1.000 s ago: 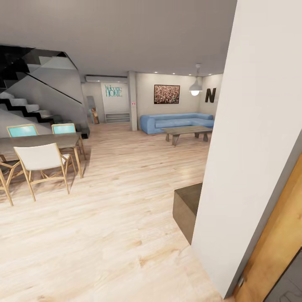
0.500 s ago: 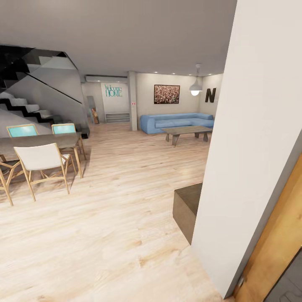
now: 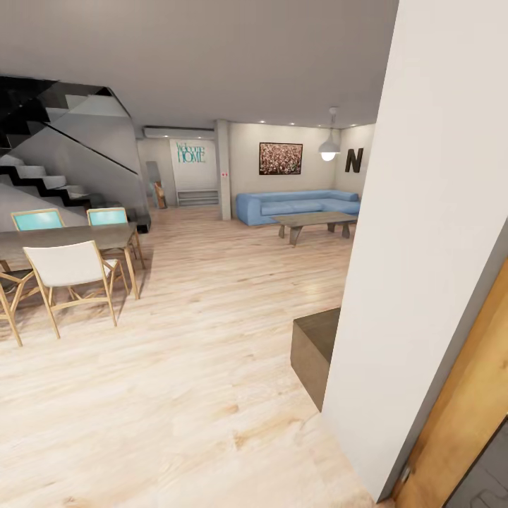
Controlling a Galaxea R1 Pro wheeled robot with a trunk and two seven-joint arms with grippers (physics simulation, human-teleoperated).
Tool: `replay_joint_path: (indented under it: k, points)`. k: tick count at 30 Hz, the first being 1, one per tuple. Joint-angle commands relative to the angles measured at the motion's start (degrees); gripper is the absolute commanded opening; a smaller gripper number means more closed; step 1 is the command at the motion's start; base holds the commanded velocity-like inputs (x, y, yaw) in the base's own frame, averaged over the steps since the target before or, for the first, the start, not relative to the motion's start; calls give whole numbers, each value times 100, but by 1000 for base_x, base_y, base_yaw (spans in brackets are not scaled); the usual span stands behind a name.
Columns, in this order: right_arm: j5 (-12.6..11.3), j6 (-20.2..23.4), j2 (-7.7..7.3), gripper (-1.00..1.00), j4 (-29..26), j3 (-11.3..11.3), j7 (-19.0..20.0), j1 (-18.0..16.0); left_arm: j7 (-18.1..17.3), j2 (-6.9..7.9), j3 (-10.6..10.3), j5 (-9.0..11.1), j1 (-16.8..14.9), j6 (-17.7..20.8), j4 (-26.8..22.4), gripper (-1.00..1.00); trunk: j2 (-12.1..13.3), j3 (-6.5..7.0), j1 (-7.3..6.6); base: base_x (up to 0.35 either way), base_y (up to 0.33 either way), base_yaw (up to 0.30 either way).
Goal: In the kitchen, take the Vidalia onion out of the sink, dice it on the chopping board with the paring knife, put the diced onion into the bowl on the countertop, then place both the paring knife and the chopping board into the sink.
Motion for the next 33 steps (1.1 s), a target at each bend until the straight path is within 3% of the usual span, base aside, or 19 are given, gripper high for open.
replay_joint_path:
  k: [1,8,33]
  points:
    - [6,-15,0,100,4,3,-30,-3,10,1,-8,28,2,-9,4,100,-3,-5,0,0,0,0]
    - [8,-16,-6,100,17,-3,-41,-3,10,-13,-8,28,2,-44,90,100,-3,-12,0,0,0,150]
    - [8,-16,-7,100,151,-13,-51,-3,10,-17,-8,28,2,-72,104,100,-3,-28,0,0,0,270]
